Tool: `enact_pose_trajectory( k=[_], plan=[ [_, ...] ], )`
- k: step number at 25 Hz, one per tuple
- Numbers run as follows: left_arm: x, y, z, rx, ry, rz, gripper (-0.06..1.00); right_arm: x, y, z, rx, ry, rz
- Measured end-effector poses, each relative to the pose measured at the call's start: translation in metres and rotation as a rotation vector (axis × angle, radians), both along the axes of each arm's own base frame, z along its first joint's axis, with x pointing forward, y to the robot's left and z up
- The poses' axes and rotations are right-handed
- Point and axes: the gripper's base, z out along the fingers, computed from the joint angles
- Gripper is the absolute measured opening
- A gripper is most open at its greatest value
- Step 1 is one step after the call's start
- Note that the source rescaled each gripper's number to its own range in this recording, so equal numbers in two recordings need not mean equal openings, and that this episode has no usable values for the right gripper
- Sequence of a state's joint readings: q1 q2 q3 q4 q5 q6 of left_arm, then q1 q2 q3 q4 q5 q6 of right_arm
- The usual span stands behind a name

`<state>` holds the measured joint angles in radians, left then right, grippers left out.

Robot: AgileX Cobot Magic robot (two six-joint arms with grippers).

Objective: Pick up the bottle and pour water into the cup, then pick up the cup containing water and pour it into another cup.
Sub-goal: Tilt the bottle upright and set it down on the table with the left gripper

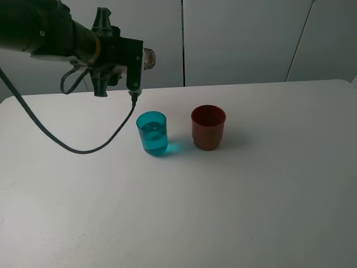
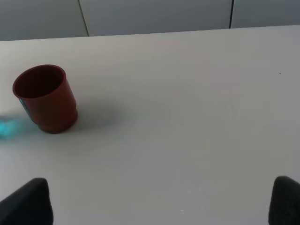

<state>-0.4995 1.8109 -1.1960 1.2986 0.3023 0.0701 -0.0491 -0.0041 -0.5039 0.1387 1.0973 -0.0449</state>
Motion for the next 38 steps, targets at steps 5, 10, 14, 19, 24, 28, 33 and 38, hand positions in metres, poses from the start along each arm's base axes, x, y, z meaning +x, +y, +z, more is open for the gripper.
enact_pose_trajectory(
  k=[5,10,14,19,24,28,33,38],
  plan=[
    [0.007,0.006,0.002,-0.268,0.04,0.03,0.0,0.0,0.0,0.0,0.0,0.0,0.0],
    [0.016,0.022,0.004,-0.493,0.077,0.101,0.0,0.0,0.0,0.0,0.0,0.0,0.0],
    [0.023,0.034,0.007,-0.666,0.095,0.145,0.0,0.0,0.0,0.0,0.0,0.0,0.0],
    [0.032,0.033,-0.011,-0.828,0.152,0.137,0.0,0.0,0.0,0.0,0.0,0.0,0.0],
    [0.037,0.019,-0.033,-1.008,0.245,0.036,0.0,0.0,0.0,0.0,0.0,0.0,0.0],
    [0.039,0.019,-0.04,-1.122,0.282,-0.038,0.0,0.0,0.0,0.0,0.0,0.0,0.0],
    [0.047,0.028,-0.05,-1.251,0.308,0.02,0.0,0.0,0.0,0.0,0.0,0.0,0.0],
    [0.063,0.03,-0.059,-1.331,0.299,0.083,0.0,0.0,0.0,0.0,0.0,0.0,0.0]
  ],
)
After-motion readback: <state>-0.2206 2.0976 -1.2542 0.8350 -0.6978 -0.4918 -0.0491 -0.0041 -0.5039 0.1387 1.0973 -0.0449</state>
